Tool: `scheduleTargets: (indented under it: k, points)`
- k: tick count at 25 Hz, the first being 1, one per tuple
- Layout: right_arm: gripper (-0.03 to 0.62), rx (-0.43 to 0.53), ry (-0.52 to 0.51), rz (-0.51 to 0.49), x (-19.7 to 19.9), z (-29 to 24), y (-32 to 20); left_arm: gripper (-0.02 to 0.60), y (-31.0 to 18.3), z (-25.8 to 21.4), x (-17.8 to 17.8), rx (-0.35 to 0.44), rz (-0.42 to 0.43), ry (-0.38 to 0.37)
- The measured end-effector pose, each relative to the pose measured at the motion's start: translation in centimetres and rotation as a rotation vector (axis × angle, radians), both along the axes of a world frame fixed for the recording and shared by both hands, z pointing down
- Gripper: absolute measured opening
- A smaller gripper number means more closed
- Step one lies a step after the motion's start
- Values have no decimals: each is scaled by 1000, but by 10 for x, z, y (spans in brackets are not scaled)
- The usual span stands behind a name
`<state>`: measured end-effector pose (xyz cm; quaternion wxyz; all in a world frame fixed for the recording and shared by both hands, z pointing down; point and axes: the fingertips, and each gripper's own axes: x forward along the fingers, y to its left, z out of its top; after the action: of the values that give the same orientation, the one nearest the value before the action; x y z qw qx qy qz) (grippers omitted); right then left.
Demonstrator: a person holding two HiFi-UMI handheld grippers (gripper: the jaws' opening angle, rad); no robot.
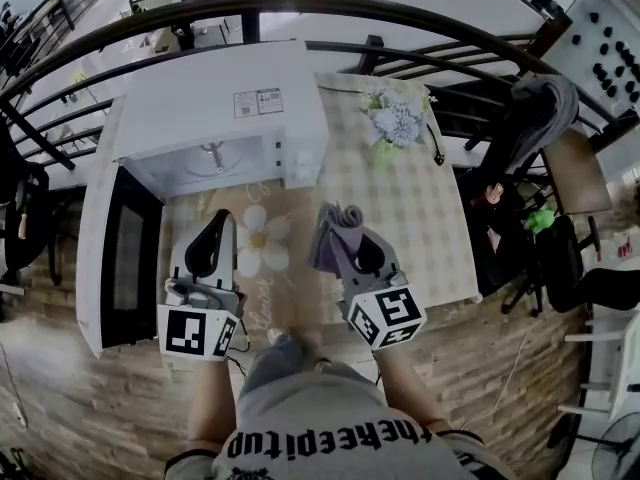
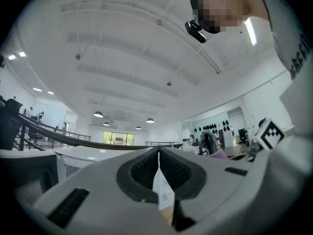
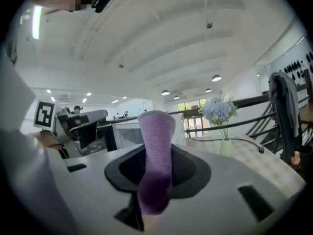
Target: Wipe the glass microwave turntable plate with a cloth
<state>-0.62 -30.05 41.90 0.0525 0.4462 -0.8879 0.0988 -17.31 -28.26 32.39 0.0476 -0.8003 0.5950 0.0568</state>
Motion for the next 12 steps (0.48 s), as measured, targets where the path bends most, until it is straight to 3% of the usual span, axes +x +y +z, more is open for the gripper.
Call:
scheduleTargets:
  k: [9,12]
  points:
    - [107,-322,86,12,-33,111,-15,11,-13,29,-15,-60,45,-13]
    - [109,-401,105,10,-49,138,-20,11,-13,29,-22,-47,39,-23]
